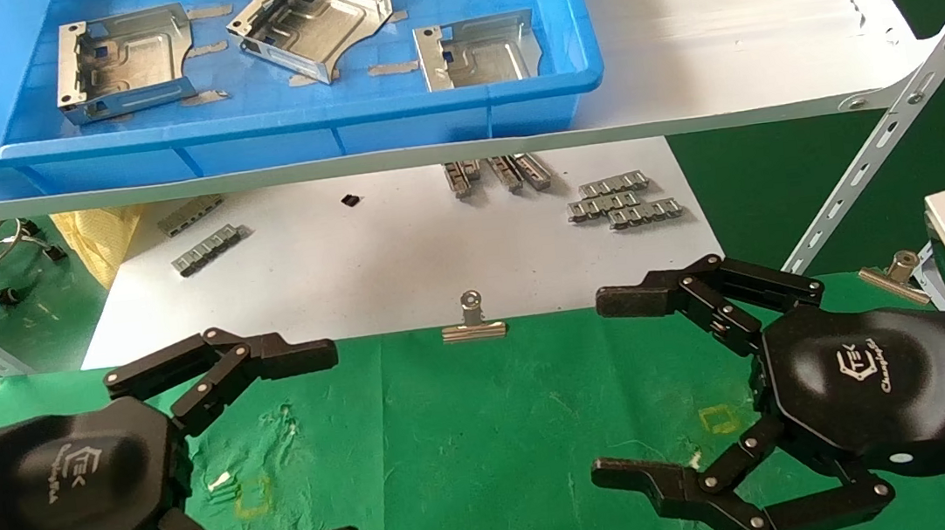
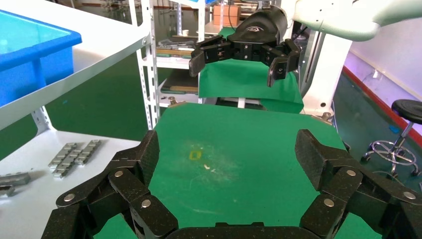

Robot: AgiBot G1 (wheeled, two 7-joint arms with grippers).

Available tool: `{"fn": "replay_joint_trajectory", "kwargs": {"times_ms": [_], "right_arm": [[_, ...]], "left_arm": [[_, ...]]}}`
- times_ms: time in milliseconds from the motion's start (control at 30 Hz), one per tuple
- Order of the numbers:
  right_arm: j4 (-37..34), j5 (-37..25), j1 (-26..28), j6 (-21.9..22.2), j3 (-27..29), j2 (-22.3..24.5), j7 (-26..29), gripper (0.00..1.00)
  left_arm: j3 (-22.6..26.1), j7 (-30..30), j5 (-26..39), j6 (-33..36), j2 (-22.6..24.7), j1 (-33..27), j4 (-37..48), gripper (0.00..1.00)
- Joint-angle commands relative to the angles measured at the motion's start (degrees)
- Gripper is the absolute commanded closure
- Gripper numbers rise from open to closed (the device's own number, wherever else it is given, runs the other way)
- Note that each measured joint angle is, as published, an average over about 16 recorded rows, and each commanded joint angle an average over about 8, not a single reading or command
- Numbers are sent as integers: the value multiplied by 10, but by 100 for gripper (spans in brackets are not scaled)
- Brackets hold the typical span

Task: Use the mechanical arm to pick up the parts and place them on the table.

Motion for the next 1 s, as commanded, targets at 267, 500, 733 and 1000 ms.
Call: {"fn": "replay_joint_trajectory", "kwargs": {"times_ms": [267,500,733,1000], "right_arm": [[0,0,0,0,0,0,0,0],[0,0,0,0,0,0,0,0],[0,0,0,0,0,0,0,0],[0,0,0,0,0,0,0,43]], "left_arm": [[0,0,0,0,0,0,0,0],[0,0,0,0,0,0,0,0],[0,0,0,0,0,0,0,0],[0,0,0,0,0,0,0,0]]}}
